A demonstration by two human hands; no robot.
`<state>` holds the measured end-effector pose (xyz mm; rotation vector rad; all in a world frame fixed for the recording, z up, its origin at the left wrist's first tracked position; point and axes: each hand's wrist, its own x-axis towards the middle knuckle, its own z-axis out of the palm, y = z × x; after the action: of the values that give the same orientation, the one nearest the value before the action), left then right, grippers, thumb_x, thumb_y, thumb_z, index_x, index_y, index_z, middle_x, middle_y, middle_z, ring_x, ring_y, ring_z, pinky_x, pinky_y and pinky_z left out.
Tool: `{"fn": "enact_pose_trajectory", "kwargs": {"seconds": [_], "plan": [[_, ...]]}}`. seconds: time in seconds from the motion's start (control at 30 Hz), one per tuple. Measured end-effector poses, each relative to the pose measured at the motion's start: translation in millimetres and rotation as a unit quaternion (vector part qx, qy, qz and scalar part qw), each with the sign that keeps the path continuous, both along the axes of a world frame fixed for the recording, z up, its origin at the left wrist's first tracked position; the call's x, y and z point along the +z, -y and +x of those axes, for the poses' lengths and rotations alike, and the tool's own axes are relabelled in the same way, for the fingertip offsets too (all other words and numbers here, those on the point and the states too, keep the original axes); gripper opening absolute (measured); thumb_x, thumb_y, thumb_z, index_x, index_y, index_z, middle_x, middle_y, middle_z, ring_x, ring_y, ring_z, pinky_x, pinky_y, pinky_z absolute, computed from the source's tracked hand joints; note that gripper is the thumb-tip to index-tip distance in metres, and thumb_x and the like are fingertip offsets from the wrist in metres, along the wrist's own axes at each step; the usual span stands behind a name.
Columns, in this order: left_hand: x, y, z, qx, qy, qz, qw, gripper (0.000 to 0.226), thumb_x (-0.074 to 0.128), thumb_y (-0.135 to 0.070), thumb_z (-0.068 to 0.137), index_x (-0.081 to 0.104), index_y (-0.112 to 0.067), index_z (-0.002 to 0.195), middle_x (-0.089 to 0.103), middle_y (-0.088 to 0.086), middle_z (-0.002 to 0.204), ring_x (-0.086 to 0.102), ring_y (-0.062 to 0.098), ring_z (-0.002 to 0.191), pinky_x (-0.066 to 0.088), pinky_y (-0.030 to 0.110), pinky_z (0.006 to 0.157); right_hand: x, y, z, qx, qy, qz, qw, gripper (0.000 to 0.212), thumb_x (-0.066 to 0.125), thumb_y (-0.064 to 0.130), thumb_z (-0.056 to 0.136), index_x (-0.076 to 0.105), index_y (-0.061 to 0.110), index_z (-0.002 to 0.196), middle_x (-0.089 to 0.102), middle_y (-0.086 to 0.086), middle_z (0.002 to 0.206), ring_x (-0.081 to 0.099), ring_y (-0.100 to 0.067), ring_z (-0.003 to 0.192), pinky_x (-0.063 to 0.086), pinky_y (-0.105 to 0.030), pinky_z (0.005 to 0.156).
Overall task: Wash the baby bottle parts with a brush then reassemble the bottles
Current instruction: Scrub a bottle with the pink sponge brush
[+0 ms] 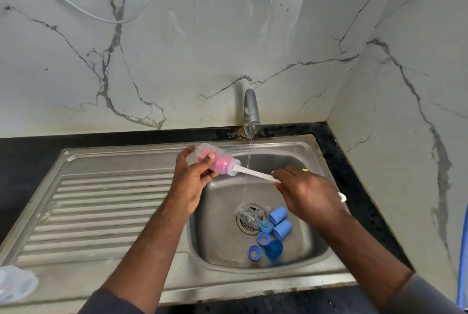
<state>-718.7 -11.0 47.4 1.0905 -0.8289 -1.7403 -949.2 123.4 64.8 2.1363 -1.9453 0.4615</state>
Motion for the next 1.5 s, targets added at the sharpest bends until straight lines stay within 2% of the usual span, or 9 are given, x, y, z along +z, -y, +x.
{"fn": "enact_pose_trajectory", "kwargs": {"seconds": [0.1,0.27,0.47,0.77,1.0,1.23,1.37,1.43,1.5], "plan": [[10.7,-4.9,-12.5,0.005,-0.074,0.068,0.995,0.027,0.066,-0.011,0.091,0.058,-0.006,0.116,0.062,0.018,0.112,0.066,0.026,0.095,0.061,0.034,0.07,7.1,-0.3,5.9,-0.025,-0.048,-0.01,0.998,0.018,0.074,0.016,0.079,0.07,0.022,0.095,0.065,0.002,0.077,0.061,-0.028,0.054,0.044,-0.029,0.04],[17.5,5.2,-13.8,0.081,-0.149,0.127,0.977,0.062,0.081,-0.044,0.067,0.059,-0.009,0.113,0.062,0.014,0.098,0.063,0.026,0.087,0.057,0.049,0.087,12.0,3.4,24.6,0.032,0.038,0.045,0.998,0.007,0.068,0.023,0.088,0.069,0.022,0.095,0.067,0.004,0.078,0.065,-0.024,0.064,0.054,-0.038,0.051],[7.8,13.8,-6.0,0.064,-0.201,0.086,0.974,0.042,0.085,-0.016,0.063,0.061,-0.012,0.097,0.061,0.011,0.088,0.061,0.024,0.081,0.049,0.054,0.101,12.6,14.0,35.1,0.016,0.158,0.211,0.964,0.016,0.044,0.033,0.104,0.059,0.028,0.103,0.06,0.005,0.076,0.056,-0.019,0.068,0.052,-0.042,0.065],[9.8,13.8,-4.8,0.106,-0.126,0.098,0.981,0.059,0.083,-0.018,0.061,0.056,-0.014,0.112,0.05,0.016,0.103,0.054,0.031,0.091,0.055,0.059,0.087,12.0,6.1,35.6,0.038,0.122,0.09,0.988,0.018,0.064,0.029,0.095,0.053,0.022,0.083,0.053,0.011,0.067,0.049,-0.013,0.055,0.039,-0.032,0.049],[12.7,12.1,-4.0,0.01,-0.166,0.005,0.986,0.021,0.074,-0.029,0.073,0.057,-0.016,0.075,0.05,0.008,0.067,0.053,0.021,0.062,0.049,0.031,0.058,20.3,6.8,43.3,0.012,0.567,0.363,0.74,0.036,0.054,0.025,0.103,0.058,-0.004,0.083,0.036,-0.002,0.054,0.025,-0.014,0.043,0.019,-0.024,0.04],[3.2,14.5,6.5,-0.001,-0.128,0.062,0.99,0.046,0.066,-0.033,0.087,0.059,-0.005,0.123,0.065,0.015,0.099,0.066,0.028,0.092,0.062,0.048,0.081,12.9,11.3,33.0,-0.03,0.217,0.244,0.945,0.029,0.044,0.043,0.104,0.058,0.024,0.087,0.053,0.01,0.067,0.05,-0.008,0.061,0.044,-0.03,0.059],[5.7,8.5,-0.4,0.04,-0.156,0.111,0.981,0.049,0.055,-0.043,0.098,0.061,-0.001,0.124,0.066,0.023,0.11,0.065,0.037,0.105,0.051,0.05,0.099,10.8,7.0,47.8,-0.02,0.08,0.258,0.963,0.032,0.04,0.045,0.105,0.058,0.021,0.093,0.053,0.008,0.073,0.052,-0.016,0.066,0.046,-0.036,0.063],[7.6,8.7,-5.6,0.053,-0.155,0.1,0.981,0.055,0.064,-0.055,0.087,0.063,-0.009,0.116,0.067,0.017,0.101,0.065,0.032,0.097,0.049,0.047,0.1,8.8,9.0,53.2,-0.005,0.296,0.298,0.907,0.037,0.047,0.038,0.105,0.065,0.012,0.086,0.052,0.005,0.064,0.045,-0.011,0.055,0.041,-0.033,0.055],[9.4,10.3,-8.6,0.055,-0.161,0.08,0.982,0.047,0.074,-0.056,0.073,0.062,-0.016,0.094,0.059,0.003,0.079,0.059,0.017,0.072,0.053,0.036,0.079,6.9,10.1,53.5,-0.005,0.526,0.346,0.777,0.039,0.05,0.029,0.105,0.069,-0.001,0.087,0.044,0.002,0.055,0.036,-0.008,0.046,0.032,-0.025,0.045]]}}
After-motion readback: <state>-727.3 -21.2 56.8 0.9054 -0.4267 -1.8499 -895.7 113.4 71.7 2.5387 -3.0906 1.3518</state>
